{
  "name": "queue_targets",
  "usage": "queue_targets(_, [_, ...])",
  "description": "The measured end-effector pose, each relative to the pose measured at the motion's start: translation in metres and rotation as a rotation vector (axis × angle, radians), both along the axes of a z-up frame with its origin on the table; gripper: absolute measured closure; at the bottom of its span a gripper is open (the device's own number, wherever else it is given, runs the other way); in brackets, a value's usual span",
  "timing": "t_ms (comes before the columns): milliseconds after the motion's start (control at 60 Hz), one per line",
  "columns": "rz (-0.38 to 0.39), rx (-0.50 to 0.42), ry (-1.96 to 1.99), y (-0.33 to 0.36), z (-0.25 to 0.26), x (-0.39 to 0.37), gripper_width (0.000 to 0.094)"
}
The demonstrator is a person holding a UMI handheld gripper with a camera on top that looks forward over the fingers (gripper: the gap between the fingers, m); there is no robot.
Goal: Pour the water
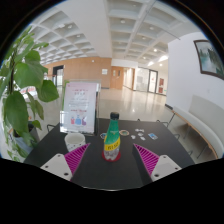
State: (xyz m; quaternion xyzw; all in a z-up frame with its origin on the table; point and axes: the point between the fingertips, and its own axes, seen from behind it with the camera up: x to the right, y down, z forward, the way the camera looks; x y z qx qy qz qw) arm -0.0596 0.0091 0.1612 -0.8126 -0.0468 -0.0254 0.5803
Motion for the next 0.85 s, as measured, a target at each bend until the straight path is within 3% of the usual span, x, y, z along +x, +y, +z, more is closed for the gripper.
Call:
queue_targets(417, [-0.044, -0.022, 0.032, -0.211, 0.034, -0.015, 0.008])
queue_targets(850, [-0.07, -0.014, 0.045, -0.276, 0.032, -0.014, 0.0074])
